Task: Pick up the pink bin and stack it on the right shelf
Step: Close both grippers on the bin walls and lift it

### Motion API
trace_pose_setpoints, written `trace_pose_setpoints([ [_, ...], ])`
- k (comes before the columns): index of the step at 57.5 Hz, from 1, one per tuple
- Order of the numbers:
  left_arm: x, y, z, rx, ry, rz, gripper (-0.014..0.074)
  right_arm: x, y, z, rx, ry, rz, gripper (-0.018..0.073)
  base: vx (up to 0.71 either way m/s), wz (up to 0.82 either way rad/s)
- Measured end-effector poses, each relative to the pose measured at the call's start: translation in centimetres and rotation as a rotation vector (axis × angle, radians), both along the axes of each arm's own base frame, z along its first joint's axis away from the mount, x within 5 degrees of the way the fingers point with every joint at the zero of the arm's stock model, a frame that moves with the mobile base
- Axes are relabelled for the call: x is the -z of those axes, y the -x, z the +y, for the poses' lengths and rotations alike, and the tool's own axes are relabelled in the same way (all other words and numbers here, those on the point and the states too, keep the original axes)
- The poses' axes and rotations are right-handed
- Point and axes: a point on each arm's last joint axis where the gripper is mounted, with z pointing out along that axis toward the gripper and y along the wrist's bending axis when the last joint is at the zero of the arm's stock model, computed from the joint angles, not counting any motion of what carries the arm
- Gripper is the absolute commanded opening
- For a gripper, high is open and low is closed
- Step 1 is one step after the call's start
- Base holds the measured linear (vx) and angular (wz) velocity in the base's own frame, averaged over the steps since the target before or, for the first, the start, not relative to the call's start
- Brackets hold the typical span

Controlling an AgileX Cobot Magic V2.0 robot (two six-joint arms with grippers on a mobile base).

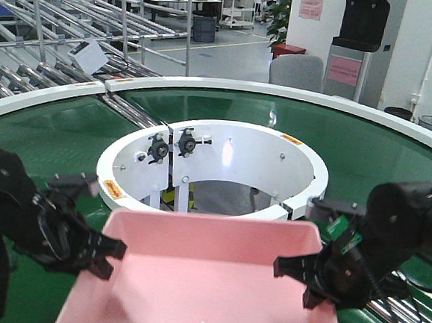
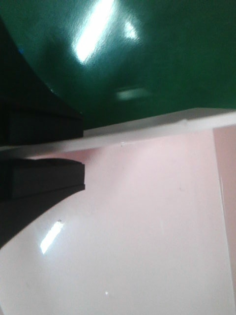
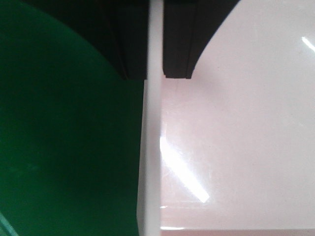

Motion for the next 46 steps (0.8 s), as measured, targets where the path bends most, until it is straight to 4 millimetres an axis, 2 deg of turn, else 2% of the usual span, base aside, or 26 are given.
trace_pose_setpoints([
  [9, -4.8, 2.6, 0.6, -0.006, 0.036, -0.122, -0.0002, -3.7, 1.9, -0.5, -0.002, -0.031, -0.087, -0.0009, 0.00, 0.00],
  [20, -8.2, 5.1, 1.2, -0.019, 0.078, -0.202, -0.0001, -7.3, 4.5, -1.1, -0.006, -0.063, -0.183, -0.0009, 0.00, 0.00],
  [31, -9.4, 6.2, 1.2, -0.013, 0.105, -0.220, -0.0001, -9.2, 6.1, -1.6, -0.011, -0.071, -0.239, -0.0009, 0.00, 0.00],
  [46, -9.7, 6.4, 1.1, -0.011, 0.117, -0.225, -0.0001, -9.7, 6.6, -1.8, -0.014, -0.065, -0.258, -0.0009, 0.00, 0.00],
])
